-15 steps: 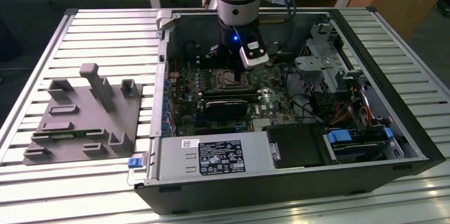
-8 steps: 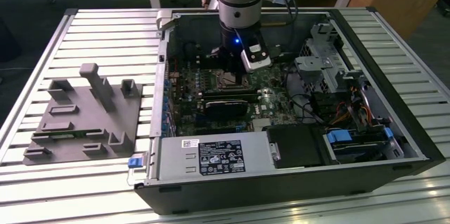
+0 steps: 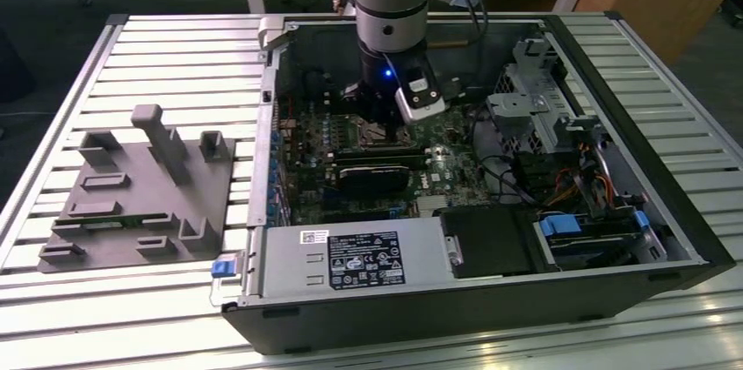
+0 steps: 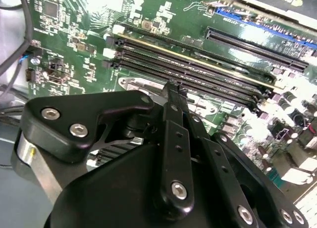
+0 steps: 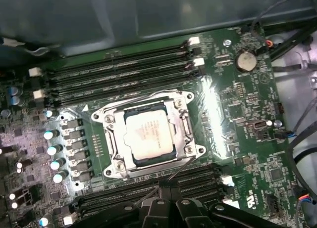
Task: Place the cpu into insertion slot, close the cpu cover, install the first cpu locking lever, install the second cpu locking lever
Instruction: 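Install the second cpu locking lever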
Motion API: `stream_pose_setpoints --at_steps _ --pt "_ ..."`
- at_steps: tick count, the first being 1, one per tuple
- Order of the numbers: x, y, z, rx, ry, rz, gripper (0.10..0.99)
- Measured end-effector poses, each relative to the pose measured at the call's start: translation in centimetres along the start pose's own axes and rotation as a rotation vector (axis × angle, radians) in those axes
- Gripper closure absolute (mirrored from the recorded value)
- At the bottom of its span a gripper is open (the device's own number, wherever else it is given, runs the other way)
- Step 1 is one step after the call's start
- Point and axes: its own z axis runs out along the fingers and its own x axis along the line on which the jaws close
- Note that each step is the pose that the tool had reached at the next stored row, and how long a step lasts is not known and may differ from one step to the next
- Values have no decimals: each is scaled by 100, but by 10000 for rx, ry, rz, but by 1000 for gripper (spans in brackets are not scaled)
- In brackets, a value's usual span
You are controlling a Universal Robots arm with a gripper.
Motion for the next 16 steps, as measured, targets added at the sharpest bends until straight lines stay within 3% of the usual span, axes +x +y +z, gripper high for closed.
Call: stream_pose_setpoints --at_steps 12,16 --pt "140 -69 67 -103 43 -680 980" --pt "182 -93 85 -182 65 -907 980"
